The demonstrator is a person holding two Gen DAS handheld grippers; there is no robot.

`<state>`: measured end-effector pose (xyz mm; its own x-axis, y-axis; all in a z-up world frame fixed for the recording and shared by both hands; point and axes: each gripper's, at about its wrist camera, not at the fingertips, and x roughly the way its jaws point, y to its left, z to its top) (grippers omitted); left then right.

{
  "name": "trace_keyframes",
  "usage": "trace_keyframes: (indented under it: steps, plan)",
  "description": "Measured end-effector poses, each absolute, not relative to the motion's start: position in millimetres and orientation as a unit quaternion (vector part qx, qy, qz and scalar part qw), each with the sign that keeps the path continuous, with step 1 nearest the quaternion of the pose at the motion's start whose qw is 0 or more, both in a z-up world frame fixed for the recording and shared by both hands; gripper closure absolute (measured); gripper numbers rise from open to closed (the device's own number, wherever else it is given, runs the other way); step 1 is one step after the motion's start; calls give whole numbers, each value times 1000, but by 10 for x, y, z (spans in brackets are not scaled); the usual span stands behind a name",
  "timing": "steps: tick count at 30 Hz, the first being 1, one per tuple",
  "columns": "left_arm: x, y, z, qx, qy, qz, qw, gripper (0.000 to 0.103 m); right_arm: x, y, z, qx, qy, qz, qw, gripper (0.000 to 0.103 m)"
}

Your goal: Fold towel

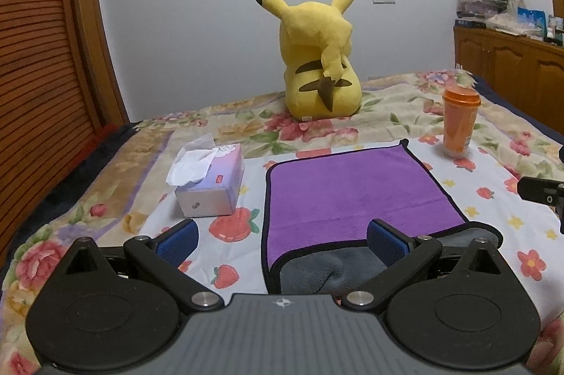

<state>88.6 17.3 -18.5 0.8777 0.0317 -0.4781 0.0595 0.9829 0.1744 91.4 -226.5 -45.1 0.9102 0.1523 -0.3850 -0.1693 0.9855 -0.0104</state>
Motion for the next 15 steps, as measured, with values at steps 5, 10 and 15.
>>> trace_keyframes:
  steps: [5,10,15]
  plan:
    - [1032,228,-252,94,261,-10,961,0,1065,-2250,-514,-23,219,97,971,0]
    - [1211,307,-330,93,279,-13,956,0,1202,-2226,-600,-28,244,110,963,0]
    - [1380,381,-406,94,294,-22,951,0,1314,-2194,-675,-36,265,121,956,0]
